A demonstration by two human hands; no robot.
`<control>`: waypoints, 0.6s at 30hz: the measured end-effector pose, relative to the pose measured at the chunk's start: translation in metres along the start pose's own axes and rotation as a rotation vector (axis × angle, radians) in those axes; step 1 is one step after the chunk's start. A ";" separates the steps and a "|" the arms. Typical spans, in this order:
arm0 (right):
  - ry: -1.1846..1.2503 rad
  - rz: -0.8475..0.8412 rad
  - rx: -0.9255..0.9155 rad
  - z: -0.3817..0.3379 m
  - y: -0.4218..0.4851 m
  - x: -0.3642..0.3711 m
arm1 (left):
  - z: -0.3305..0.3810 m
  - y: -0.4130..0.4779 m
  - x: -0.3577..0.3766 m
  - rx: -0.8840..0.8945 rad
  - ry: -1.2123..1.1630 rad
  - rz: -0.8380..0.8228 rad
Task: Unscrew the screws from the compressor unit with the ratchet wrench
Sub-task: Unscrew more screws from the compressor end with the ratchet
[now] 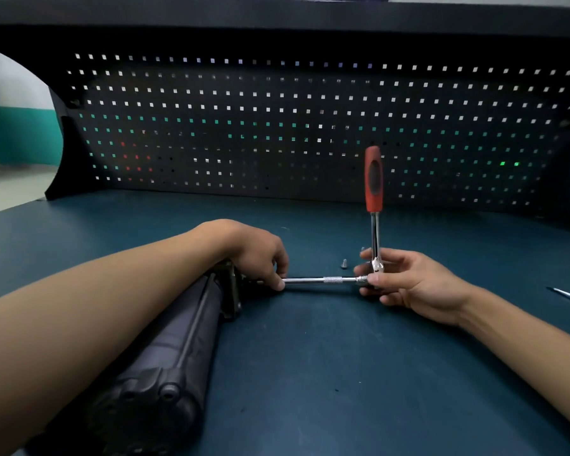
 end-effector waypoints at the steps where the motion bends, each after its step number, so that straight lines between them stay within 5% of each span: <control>1: -0.002 -0.003 -0.008 0.001 -0.001 0.000 | 0.000 0.000 0.001 -0.001 0.004 0.002; 18: -0.127 0.000 -0.097 0.008 -0.001 0.004 | -0.002 -0.002 0.001 0.010 -0.028 -0.011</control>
Point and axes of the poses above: each hand's wrist, its own y-axis towards the middle knuckle, its own x-axis out of the palm, z = x × y, the point moved 4 cm from there along y, towards the middle knuckle, and after that the axes turned 2 degrees about z, right-handed, at the moved point
